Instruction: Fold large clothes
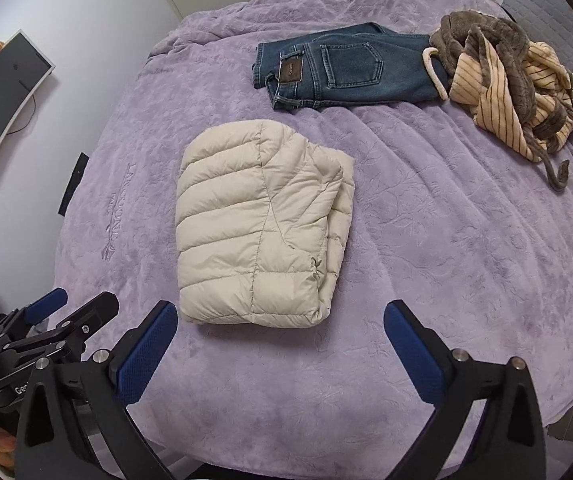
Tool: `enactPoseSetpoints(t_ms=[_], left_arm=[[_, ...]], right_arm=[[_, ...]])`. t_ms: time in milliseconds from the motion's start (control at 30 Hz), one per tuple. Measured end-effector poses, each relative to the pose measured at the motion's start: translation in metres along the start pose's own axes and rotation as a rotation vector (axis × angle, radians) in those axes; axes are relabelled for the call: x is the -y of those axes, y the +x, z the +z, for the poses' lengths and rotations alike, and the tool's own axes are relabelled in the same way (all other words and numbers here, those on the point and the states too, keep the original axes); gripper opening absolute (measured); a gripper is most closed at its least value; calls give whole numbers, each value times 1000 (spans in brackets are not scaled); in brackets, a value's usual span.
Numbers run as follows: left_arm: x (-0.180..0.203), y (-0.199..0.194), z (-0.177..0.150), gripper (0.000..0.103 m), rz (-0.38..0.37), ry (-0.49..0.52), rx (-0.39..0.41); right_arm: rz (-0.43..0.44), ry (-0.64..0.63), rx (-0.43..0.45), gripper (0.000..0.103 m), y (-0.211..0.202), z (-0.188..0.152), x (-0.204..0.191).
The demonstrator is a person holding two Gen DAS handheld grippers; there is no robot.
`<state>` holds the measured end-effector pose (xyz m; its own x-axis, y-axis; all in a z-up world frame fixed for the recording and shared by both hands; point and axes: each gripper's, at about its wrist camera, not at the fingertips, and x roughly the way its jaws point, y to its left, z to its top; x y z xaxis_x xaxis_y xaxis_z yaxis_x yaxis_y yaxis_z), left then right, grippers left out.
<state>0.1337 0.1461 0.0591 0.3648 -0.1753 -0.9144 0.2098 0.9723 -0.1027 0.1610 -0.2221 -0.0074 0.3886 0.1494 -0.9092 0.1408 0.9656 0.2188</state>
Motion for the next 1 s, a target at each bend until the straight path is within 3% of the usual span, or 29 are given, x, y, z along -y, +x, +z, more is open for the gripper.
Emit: enactPoseSetpoints(t_ms=[167, 367, 1000], left_arm=[[3, -18, 6, 102, 43, 5, 18], [7, -28, 0, 102, 45, -16, 6], [7, -24, -3, 102, 107, -13, -3]], right_arm=[[-9, -6, 34, 103, -20, 4, -7], [-41, -11, 53, 103, -29, 0, -13], [-58, -14, 38, 103, -25, 0, -12]])
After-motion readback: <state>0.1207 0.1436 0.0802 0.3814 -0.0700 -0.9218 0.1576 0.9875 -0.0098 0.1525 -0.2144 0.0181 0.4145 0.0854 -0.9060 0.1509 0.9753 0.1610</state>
